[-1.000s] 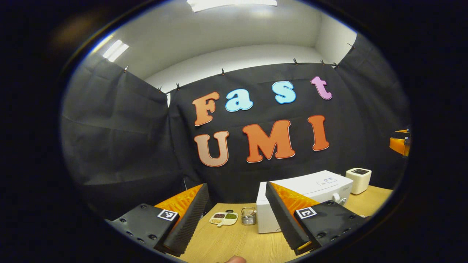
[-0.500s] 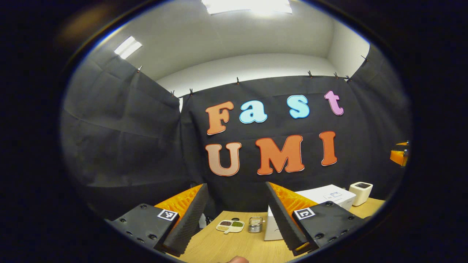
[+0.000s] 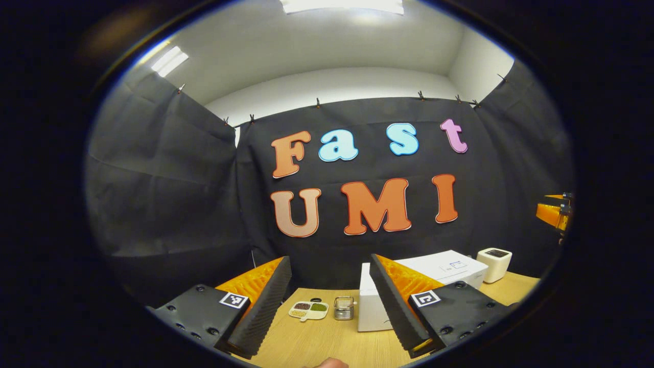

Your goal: Open the microwave oven with the left hand, put the food in, and close the microwave oven.

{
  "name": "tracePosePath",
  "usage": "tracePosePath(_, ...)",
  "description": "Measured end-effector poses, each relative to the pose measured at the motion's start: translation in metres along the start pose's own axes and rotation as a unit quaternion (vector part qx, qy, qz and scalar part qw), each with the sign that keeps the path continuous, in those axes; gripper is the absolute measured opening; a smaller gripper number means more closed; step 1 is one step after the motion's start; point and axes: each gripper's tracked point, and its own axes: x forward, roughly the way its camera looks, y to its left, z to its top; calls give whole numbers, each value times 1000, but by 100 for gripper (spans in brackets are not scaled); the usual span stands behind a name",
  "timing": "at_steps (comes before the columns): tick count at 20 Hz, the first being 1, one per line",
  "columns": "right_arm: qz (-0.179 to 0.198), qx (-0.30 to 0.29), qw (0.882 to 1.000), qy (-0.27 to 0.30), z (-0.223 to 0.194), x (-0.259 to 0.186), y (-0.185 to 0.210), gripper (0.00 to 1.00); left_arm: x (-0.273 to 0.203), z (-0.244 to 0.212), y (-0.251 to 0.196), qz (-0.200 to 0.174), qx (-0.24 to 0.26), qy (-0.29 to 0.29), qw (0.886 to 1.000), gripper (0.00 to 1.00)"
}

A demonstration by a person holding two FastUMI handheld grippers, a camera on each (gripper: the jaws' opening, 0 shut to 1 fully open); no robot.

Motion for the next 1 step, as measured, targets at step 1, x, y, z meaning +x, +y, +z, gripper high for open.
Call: tracePosePath(1,2,-1,1000,-2,-2,-1,1,89,0,-1,1,4,0,-3,1000,96)
